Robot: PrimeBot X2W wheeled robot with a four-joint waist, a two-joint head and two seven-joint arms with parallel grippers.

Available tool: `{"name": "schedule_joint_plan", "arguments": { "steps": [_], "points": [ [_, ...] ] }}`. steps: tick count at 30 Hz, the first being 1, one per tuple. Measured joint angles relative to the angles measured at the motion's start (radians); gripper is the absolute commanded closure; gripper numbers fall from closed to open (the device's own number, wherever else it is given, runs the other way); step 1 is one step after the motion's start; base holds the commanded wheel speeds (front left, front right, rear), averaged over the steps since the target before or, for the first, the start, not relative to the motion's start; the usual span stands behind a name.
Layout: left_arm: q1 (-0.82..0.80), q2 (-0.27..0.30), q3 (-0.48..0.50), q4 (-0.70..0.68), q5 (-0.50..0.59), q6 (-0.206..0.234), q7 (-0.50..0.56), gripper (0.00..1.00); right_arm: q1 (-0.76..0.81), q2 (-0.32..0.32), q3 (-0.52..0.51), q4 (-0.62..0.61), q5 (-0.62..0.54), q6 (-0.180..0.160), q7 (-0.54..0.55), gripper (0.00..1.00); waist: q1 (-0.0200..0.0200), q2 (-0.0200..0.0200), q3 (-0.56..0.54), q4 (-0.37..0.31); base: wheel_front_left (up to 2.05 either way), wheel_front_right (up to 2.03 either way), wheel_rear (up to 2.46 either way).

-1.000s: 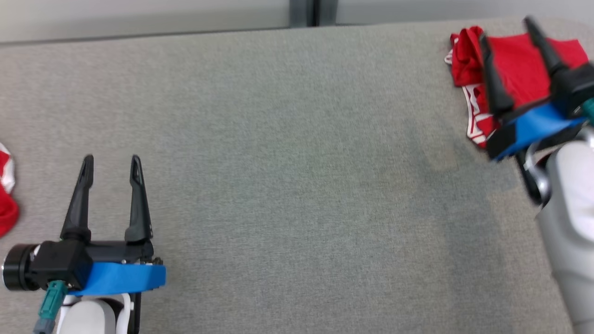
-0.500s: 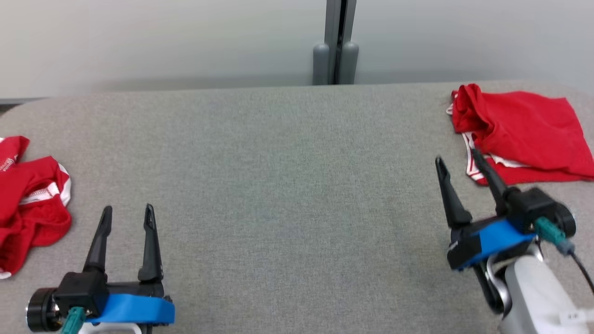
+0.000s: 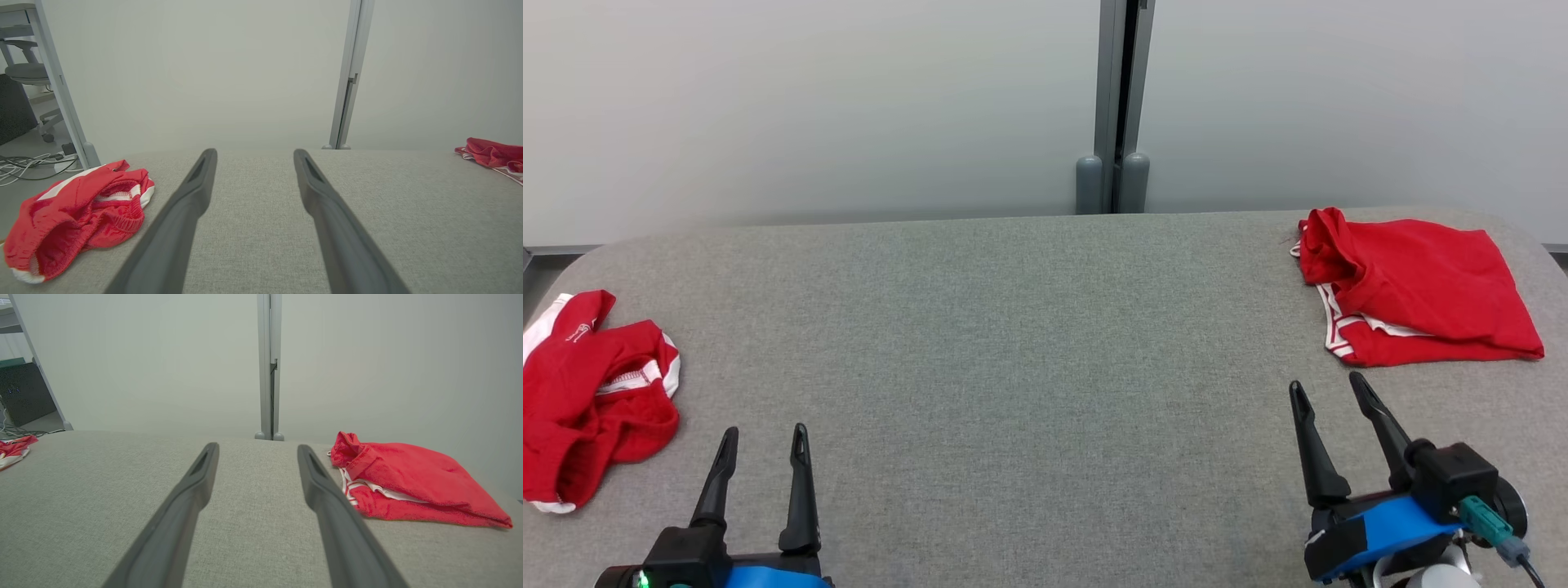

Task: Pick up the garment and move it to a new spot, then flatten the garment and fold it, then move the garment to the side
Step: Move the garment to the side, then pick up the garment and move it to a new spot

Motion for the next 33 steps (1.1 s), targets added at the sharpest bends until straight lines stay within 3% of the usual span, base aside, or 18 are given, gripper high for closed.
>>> {"name": "schedule_joint_plan", "arguments": {
  "steps": [12, 33],
  "points": [
    [0.028, -0.007, 0.003, 0.022, 0.004, -0.001, 0.000, 0.00, 0.109, 0.028, -0.064, -0.046, -0.015, 0.000, 0.000, 0.00, 0.0001, 0.0001, -0.032, 0.005, 0.00, 0.00, 0.00],
    [0.032, -0.007, 0.009, 0.023, 0.012, 0.005, 0.000, 0.00, 0.125, 0.032, -0.057, -0.029, 0.008, 0.000, 0.000, 0.00, 0.0002, 0.0002, -0.035, 0.024, 0.00, 0.00, 0.00]
  ]
}}
